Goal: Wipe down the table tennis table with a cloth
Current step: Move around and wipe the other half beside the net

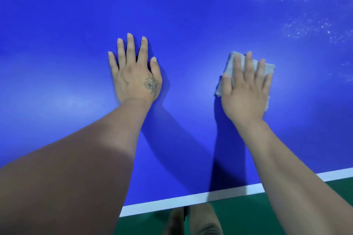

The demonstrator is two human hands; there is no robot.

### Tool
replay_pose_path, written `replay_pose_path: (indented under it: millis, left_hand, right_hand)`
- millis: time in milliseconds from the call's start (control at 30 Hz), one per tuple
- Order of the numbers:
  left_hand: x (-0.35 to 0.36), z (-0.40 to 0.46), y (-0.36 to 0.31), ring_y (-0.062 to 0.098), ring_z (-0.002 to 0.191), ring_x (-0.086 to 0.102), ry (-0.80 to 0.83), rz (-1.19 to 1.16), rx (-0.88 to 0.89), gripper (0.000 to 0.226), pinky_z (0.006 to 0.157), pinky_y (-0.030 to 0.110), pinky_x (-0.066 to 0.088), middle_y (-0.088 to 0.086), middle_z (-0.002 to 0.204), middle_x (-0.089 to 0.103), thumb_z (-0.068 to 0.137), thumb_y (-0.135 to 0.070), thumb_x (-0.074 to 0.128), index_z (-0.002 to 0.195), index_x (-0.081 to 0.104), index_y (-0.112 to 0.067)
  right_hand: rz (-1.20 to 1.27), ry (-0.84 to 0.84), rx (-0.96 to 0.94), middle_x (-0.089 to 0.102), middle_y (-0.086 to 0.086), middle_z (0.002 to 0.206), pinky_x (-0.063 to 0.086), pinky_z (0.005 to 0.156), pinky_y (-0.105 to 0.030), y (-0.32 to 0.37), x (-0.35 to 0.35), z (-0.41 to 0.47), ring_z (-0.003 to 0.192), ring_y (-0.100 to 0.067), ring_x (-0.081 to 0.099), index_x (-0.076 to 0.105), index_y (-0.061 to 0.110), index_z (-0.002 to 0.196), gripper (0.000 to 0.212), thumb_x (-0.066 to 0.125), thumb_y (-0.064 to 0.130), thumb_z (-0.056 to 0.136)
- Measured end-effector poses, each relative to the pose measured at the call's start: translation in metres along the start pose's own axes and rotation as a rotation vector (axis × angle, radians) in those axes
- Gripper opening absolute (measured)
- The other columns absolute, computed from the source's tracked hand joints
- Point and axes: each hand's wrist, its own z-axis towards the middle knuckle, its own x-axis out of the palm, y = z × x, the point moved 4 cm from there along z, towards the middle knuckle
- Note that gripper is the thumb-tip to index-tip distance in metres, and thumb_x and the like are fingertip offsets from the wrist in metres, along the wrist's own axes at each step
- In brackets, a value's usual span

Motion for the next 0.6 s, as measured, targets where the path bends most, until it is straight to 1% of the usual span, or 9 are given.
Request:
replay_pose_path:
  millis: [67,167,233,300,400,467,533,600]
  left_hand:
    - [0.0,-0.001,0.0,0.029,0.167,0.005,-0.004,0.002,0.011,0.064,0.134,0.056,0.006,0.004,0.18,0.012,0.11,-0.049,0.023,0.171,0.023,-0.029]
    - [0.0,-0.001,0.001,0.029,0.167,0.004,-0.006,0.01,0.017,0.064,0.134,0.056,0.005,0.004,0.18,0.011,0.11,-0.049,0.022,0.171,0.021,-0.029]
    - [0.0,-0.003,0.001,0.03,0.167,0.003,0.003,0.014,0.024,0.064,0.134,0.056,0.004,0.004,0.181,0.009,0.11,-0.049,0.02,0.172,0.018,-0.029]
    - [0.001,-0.004,0.0,0.03,0.167,0.001,0.01,0.028,0.032,0.064,0.134,0.056,0.003,0.004,0.181,0.006,0.111,-0.049,0.017,0.172,0.015,-0.029]
    - [0.002,-0.004,0.0,0.031,0.167,-0.001,0.027,0.043,0.038,0.065,0.134,0.056,0.001,0.005,0.181,0.003,0.111,-0.049,0.014,0.172,0.012,-0.029]
    - [0.002,-0.004,0.0,0.031,0.167,-0.001,0.027,0.039,0.041,0.065,0.134,0.056,0.001,0.005,0.181,0.003,0.111,-0.049,0.014,0.172,0.012,-0.028]
    - [0.002,-0.003,0.0,0.032,0.167,-0.001,0.027,0.044,0.041,0.065,0.134,0.057,0.002,0.006,0.181,0.003,0.111,-0.049,0.013,0.172,0.012,-0.028]
    - [0.002,-0.004,0.0,0.033,0.167,-0.001,0.027,0.049,0.043,0.065,0.134,0.057,0.002,0.006,0.181,0.003,0.111,-0.049,0.013,0.172,0.011,-0.027]
  right_hand:
    - [-0.022,-0.024,-0.08,0.014,-0.001,0.178,0.006,0.131,-0.058,0.023,0.003,-0.012,0.164,-0.035,0.007,0.021,0.028,0.17,0.066,0.022,0.052,0.109]
    - [-0.007,-0.026,-0.226,0.019,-0.001,0.177,0.009,0.131,-0.058,0.051,0.008,-0.06,0.164,-0.035,0.011,0.025,0.027,0.169,0.063,0.031,0.048,0.11]
    - [-0.002,0.01,-0.311,0.017,0.001,0.178,0.011,0.131,-0.057,0.051,0.008,-0.107,0.165,-0.032,0.009,0.025,0.028,0.169,0.062,0.034,0.047,0.111]
    - [0.0,0.06,-0.352,0.013,0.005,0.178,0.011,0.131,-0.056,0.033,0.007,-0.149,0.165,-0.028,0.005,0.023,0.03,0.169,0.062,0.034,0.048,0.112]
    - [-0.015,0.101,-0.326,0.012,0.009,0.178,0.014,0.132,-0.055,-0.014,0.002,-0.192,0.165,-0.024,0.006,0.025,0.033,0.169,0.062,0.037,0.048,0.11]
    - [-0.041,0.103,-0.277,0.013,0.008,0.178,0.016,0.131,-0.057,-0.051,-0.005,-0.2,0.165,-0.024,0.008,0.025,0.032,0.169,0.063,0.036,0.047,0.108]
    - [-0.061,0.086,-0.172,0.014,0.006,0.178,0.015,0.131,-0.057,-0.085,-0.012,-0.19,0.165,-0.026,0.008,0.023,0.031,0.169,0.064,0.032,0.048,0.108]
    - [-0.066,0.072,-0.025,0.014,0.004,0.178,0.012,0.132,-0.057,-0.113,-0.016,-0.165,0.165,-0.028,0.007,0.02,0.031,0.17,0.064,0.025,0.049,0.109]
